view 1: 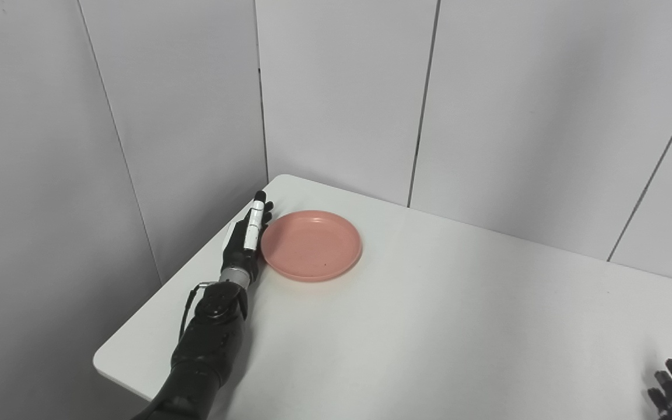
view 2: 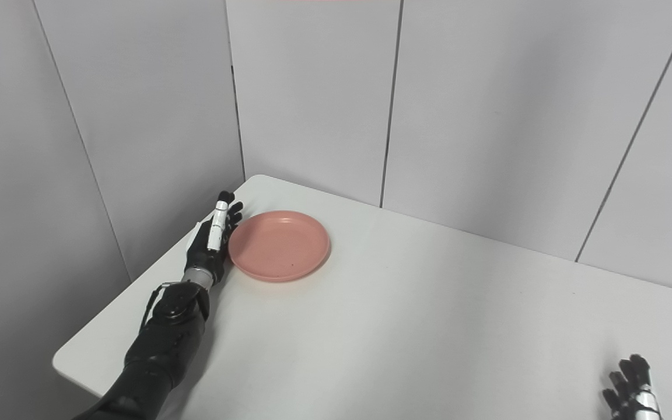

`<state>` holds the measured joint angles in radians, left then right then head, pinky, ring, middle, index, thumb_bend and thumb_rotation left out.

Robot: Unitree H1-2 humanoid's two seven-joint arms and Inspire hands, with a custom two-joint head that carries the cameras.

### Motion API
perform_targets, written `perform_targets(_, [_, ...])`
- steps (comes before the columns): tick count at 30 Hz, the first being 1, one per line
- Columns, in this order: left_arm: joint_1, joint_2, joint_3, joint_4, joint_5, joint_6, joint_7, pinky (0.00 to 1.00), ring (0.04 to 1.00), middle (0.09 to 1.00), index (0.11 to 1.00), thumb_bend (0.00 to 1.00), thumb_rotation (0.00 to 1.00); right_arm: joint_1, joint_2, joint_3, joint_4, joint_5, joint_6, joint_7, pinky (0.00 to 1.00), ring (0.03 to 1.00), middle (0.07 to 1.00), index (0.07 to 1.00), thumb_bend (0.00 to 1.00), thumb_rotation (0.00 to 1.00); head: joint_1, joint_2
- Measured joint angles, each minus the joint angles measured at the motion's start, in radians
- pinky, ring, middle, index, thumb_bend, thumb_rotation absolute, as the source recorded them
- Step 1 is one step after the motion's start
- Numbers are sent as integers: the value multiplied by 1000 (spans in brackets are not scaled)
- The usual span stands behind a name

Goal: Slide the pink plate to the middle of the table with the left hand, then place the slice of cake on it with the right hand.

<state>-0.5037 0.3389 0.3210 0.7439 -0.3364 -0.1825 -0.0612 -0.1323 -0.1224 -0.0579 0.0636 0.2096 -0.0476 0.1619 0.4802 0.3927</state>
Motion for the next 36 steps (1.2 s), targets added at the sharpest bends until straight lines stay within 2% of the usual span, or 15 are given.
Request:
perform_targets(4, [-6, -9, 8, 6, -59, 4, -79, 978, 936, 925, 938, 899, 1000, 0, 0, 0, 0, -4, 0, -1, 1000, 1000, 1000, 1000, 204, 1000, -9, 0])
perform_targets(7, [-17, -27, 8, 11, -79, 5, -112, 974, 931, 916, 929, 895, 1000, 0, 1, 1, 0, -10, 0, -1, 1000, 1000, 1000, 1000, 194, 1000, -12, 0])
perform_targets(16, [-40, -52, -46, 29, -52, 6, -131, 968, 925, 908, 916, 882, 1000, 1, 6, 0, -1, -23, 0, -3, 1000, 1000, 1000, 1000, 192, 1000, -32, 9])
perform_targets(24, [-44, -81, -115, 19, -13, 12, -143, 977, 923, 902, 908, 889, 1000, 3, 6, -2, -2, -20, 0, -2, 1000, 1000, 1000, 1000, 304, 1000, -55, 26])
perform_targets(29, [-44, -109, -150, -3, 8, 23, -152, 997, 946, 917, 922, 877, 1000, 6, 6, 0, -8, -21, 0, -2, 1000, 983, 986, 986, 452, 990, -81, 38])
perform_targets(31, [-44, -118, -160, -8, 11, 27, -152, 998, 948, 919, 923, 877, 1000, 6, 6, 1, -8, -22, 0, -2, 1000, 982, 984, 981, 510, 953, -97, 43])
perform_targets(32, [-44, -119, -165, -13, 12, 33, -152, 999, 950, 919, 924, 878, 1000, 7, 6, 2, -9, -23, 0, -2, 1000, 985, 986, 982, 540, 933, -129, 55])
perform_targets(34, [-43, -121, -175, -24, 23, 46, -152, 1000, 954, 922, 927, 874, 1000, 9, 8, 5, -15, -24, 0, -2, 1000, 985, 985, 980, 552, 911, -138, 58])
perform_targets(36, [-42, -122, -182, -29, 29, 51, -154, 1000, 964, 931, 936, 868, 1000, 9, 13, 7, -20, -26, 0, -4, 1000, 988, 986, 983, 550, 898, -181, 67])
